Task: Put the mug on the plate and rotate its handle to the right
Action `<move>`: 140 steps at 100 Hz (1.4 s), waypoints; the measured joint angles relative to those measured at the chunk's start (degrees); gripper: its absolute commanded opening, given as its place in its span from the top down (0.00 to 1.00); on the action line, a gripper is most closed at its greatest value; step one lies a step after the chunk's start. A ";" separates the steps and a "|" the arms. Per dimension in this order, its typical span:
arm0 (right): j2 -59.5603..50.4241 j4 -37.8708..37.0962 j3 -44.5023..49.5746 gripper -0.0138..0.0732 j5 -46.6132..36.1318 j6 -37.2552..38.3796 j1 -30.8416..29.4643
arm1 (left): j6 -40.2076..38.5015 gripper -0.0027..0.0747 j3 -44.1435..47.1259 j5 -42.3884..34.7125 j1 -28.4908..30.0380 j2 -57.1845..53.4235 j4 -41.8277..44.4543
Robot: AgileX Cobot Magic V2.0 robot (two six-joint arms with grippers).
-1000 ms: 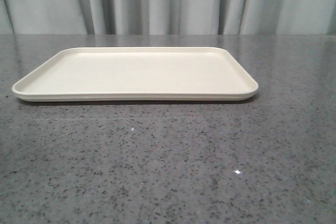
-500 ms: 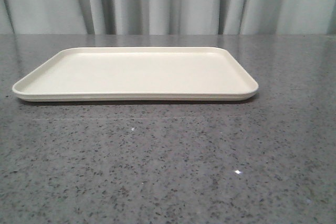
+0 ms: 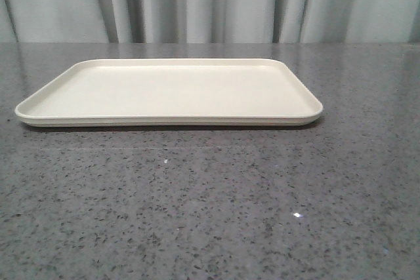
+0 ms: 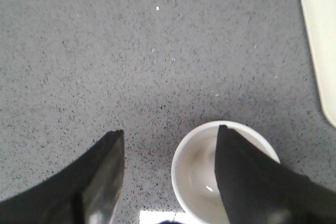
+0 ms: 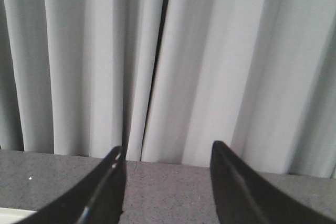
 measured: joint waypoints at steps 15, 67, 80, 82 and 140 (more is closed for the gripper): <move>0.12 -0.86 0.00 0.40 1.46 0.00 1.53 | 0.00 0.47 3.79 -0.12 0.00 0.16 0.69; 0.12 -1.35 0.00 0.40 3.39 0.00 1.99 | -0.77 0.47 10.91 -0.61 0.00 1.13 1.78; 0.12 -1.35 0.00 0.40 3.51 0.00 1.99 | -0.99 0.47 13.33 -1.54 0.00 2.02 1.78; 0.12 -1.35 0.00 0.40 3.50 0.00 1.99 | -0.92 0.47 13.66 -1.66 0.00 2.27 1.78; 0.12 -1.44 0.00 0.40 4.00 0.00 1.99 | -1.01 0.47 15.42 -5.48 0.00 11.95 1.78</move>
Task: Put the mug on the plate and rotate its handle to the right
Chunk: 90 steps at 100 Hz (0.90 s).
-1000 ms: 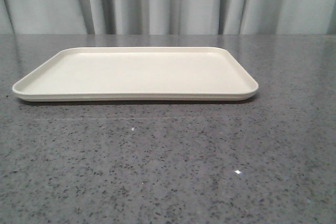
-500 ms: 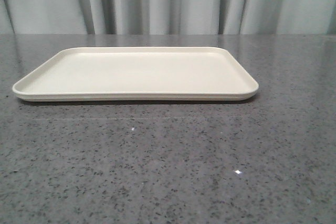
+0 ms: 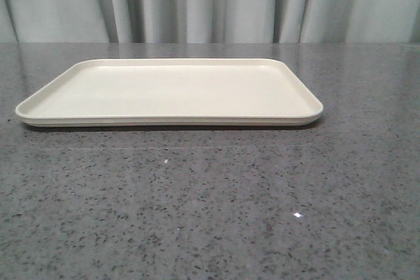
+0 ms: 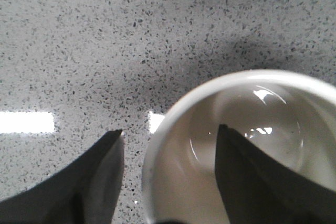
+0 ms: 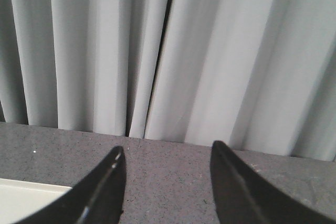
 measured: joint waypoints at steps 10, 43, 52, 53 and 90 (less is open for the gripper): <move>0.00 0.00 0.00 0.40 0.08 0.00 0.00 | 0.00 0.51 0.00 -0.22 0.00 0.72 0.00; 0.00 0.00 0.00 0.40 0.41 0.00 0.00 | -0.14 0.99 0.00 -0.90 0.00 0.83 0.02; 0.00 0.00 0.00 0.40 0.54 0.00 0.00 | -0.14 0.99 0.00 -0.99 0.00 0.72 -0.14; 0.00 0.00 0.00 0.40 0.54 0.00 0.00 | -0.03 0.99 0.00 -0.99 0.00 0.72 -0.12; 0.00 0.00 0.00 0.40 0.89 0.00 0.00 | 1.00 0.99 0.00 -0.99 0.00 -1.03 -1.71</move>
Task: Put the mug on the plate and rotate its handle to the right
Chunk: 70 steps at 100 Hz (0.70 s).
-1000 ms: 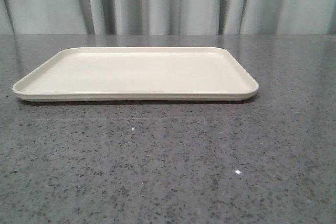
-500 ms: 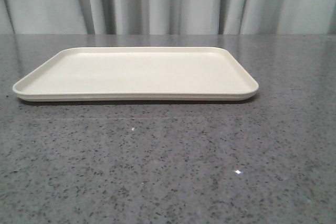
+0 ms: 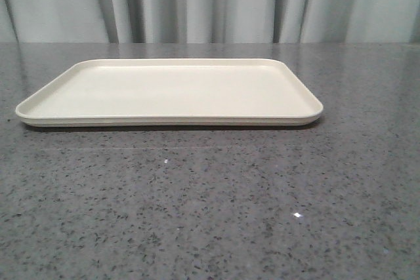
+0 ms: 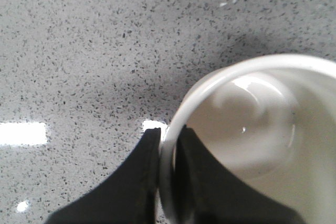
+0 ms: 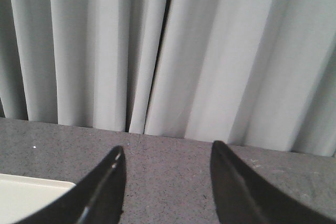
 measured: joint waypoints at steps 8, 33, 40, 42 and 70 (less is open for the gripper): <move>0.00 0.00 0.00 0.40 0.00 0.00 0.00 | 0.02 0.99 -0.26 0.10 0.00 -0.86 -0.54; 0.00 0.00 0.00 0.40 0.04 0.00 0.00 | 2.26 0.99 -6.76 1.56 0.00 -1.73 -4.09; 0.00 0.00 0.00 0.40 0.04 0.00 0.00 | 2.93 0.99 -9.47 2.06 0.00 -1.73 -5.97; 0.00 0.00 0.00 0.40 0.04 0.00 0.00 | 2.93 0.99 -10.32 2.22 0.00 -1.73 -6.49; 0.00 0.00 0.00 0.40 0.13 0.00 0.00 | 6.39 0.99 -22.04 2.83 0.00 -0.99 -14.95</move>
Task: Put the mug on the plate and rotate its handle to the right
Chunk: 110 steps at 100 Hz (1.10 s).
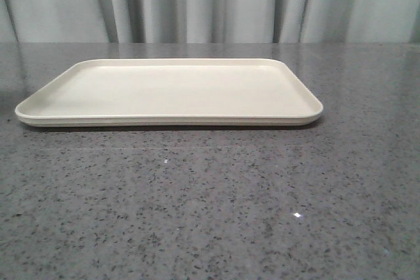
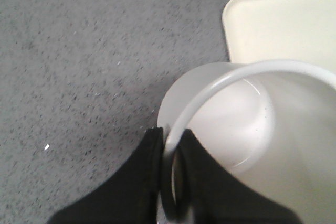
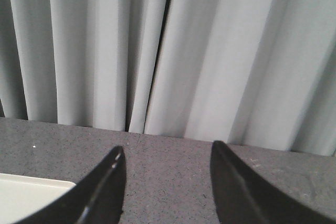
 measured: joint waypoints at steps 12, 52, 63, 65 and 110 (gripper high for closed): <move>0.00 0.00 0.00 0.40 0.00 0.00 0.00 | 1.79 0.99 -4.46 0.13 -1.19 1.87 -4.94; 0.00 0.00 0.00 0.40 0.00 0.00 0.00 | 2.61 0.99 -10.56 -2.18 -16.91 14.76 -8.10; 0.00 0.00 0.00 0.40 0.00 0.00 0.00 | 2.61 0.99 -10.95 -3.53 -20.54 19.00 -8.10; 0.00 0.00 0.00 0.40 0.00 0.00 0.00 | 2.61 0.99 -10.95 -3.85 -21.10 19.74 -8.10; 0.00 -0.13 0.00 0.40 0.54 0.00 0.00 | 2.61 0.99 -10.95 -7.35 -24.25 30.67 -8.45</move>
